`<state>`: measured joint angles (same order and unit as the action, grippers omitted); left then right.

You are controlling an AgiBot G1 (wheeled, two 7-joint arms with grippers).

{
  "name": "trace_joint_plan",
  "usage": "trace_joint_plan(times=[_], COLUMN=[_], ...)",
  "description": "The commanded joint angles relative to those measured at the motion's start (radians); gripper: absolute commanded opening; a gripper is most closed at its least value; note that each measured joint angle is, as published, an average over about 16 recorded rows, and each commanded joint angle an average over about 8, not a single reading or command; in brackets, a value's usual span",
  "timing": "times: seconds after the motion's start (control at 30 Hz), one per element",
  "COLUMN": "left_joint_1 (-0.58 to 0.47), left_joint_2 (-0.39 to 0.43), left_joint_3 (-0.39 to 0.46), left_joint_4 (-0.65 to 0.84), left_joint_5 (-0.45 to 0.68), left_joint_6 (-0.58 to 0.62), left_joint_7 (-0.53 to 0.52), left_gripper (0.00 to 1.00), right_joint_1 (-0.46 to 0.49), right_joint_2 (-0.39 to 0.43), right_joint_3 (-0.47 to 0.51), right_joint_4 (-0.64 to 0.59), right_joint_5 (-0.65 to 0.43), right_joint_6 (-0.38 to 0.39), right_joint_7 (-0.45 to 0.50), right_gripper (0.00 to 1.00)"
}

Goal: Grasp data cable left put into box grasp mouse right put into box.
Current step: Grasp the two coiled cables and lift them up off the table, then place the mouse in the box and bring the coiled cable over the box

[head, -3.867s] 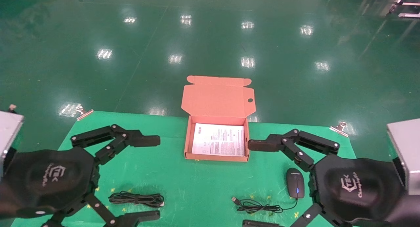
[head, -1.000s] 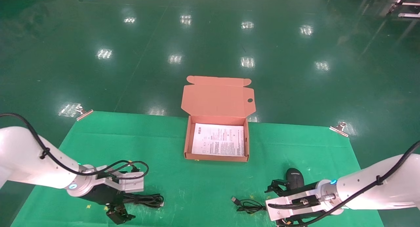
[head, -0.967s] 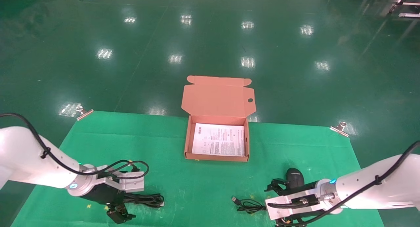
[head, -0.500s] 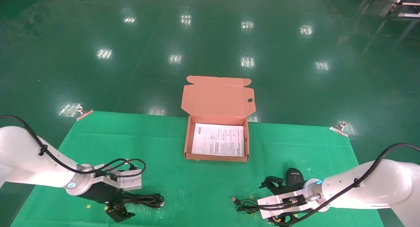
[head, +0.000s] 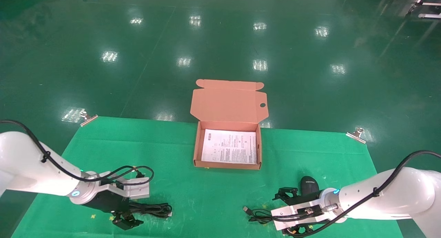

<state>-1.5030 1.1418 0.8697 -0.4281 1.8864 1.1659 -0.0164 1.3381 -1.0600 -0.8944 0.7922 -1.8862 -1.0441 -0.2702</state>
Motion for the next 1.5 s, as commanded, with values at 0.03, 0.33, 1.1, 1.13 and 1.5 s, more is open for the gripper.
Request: trace_joint_plan(times=[0.03, 0.33, 1.1, 1.13, 1.5], left_joint_1=[0.0, 0.001, 0.002, 0.002, -0.023], left_joint_2=[0.0, -0.001, -0.002, -0.002, -0.075], left_joint_3=[0.001, 0.002, 0.004, 0.003, -0.021], left_joint_4=[-0.002, -0.008, -0.013, -0.012, -0.114], left_joint_5=[0.001, 0.003, 0.005, 0.005, -0.036], left_joint_6=[0.0, 0.001, 0.002, 0.002, 0.053], left_joint_7=[-0.001, -0.002, -0.004, -0.004, 0.045], left_gripper=[0.0, 0.0, 0.0, 0.0, 0.0], right_joint_1=[0.0, 0.001, 0.002, 0.002, 0.027], right_joint_2=[0.001, 0.003, 0.005, 0.005, 0.102], right_joint_3=[0.0, 0.0, 0.0, 0.0, 0.073], right_joint_4=[0.002, 0.005, 0.008, 0.008, 0.027], right_joint_5=[0.0, 0.001, 0.002, 0.002, 0.083], right_joint_6=[-0.002, -0.004, -0.006, -0.006, -0.002], right_joint_7=[0.0, 0.001, 0.002, 0.002, 0.059], right_gripper=[0.0, 0.0, 0.0, 0.0, 0.0])
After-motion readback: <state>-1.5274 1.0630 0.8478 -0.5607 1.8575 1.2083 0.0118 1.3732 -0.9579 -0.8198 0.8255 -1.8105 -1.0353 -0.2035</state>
